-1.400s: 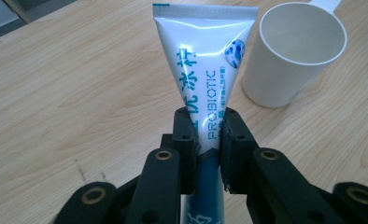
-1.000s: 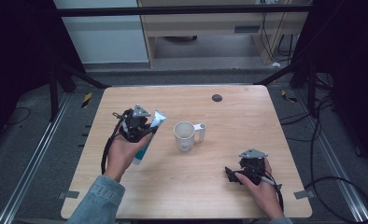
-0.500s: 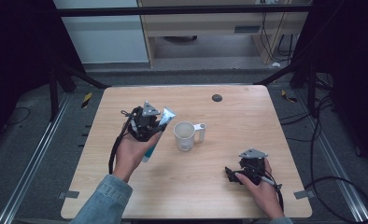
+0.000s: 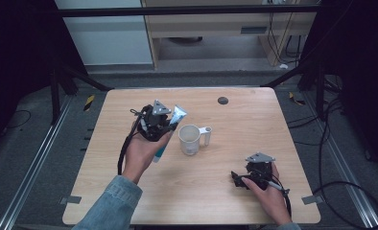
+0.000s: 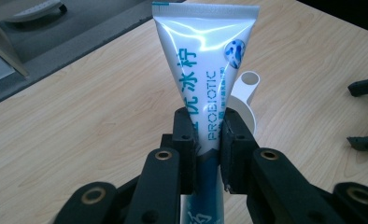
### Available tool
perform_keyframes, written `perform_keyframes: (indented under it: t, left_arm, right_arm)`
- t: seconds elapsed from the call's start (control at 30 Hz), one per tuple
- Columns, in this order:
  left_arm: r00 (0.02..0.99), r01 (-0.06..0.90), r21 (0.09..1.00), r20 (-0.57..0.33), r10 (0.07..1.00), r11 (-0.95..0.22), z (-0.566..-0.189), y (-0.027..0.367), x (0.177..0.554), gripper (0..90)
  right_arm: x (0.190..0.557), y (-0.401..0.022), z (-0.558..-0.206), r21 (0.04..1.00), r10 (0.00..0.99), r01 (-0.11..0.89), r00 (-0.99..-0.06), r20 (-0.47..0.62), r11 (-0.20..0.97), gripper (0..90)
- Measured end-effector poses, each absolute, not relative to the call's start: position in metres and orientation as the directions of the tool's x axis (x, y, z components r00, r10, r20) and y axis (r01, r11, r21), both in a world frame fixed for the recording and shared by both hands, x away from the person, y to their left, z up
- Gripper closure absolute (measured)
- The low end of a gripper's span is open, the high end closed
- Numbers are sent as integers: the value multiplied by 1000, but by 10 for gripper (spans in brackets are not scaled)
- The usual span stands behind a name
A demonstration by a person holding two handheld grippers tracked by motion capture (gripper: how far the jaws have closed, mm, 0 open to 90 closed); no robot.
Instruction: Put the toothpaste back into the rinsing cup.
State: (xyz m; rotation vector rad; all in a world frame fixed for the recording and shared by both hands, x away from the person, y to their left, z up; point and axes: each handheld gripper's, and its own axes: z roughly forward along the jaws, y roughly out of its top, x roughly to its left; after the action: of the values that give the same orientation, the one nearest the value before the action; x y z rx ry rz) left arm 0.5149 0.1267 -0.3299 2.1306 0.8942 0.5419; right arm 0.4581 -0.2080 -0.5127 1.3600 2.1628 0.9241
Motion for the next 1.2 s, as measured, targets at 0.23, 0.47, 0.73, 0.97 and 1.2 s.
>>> perform_keyframes:
  t: [0.23,0.47,0.73,0.97,1.2]
  left_arm:
    - [669,411,783,89,738,-467,-329,120,515,780]
    - [666,399,801,82,741,-447,-323,119,516,780]
    - [667,379,816,86,740,-436,-316,114,517,780]
    - [668,357,817,115,735,-453,-311,108,522,780]
    - [661,350,823,121,740,-447,-309,109,524,780]
  right_arm:
    - [458,-208,-513,724,902,621,-432,-4,301,6]
    - [458,-208,-513,723,902,622,-431,-4,300,6]
    - [458,-208,-513,724,902,622,-431,-3,299,6]
    - [458,-208,-513,723,902,622,-431,-4,301,7]
    - [458,-208,-513,723,902,622,-431,-4,300,6]
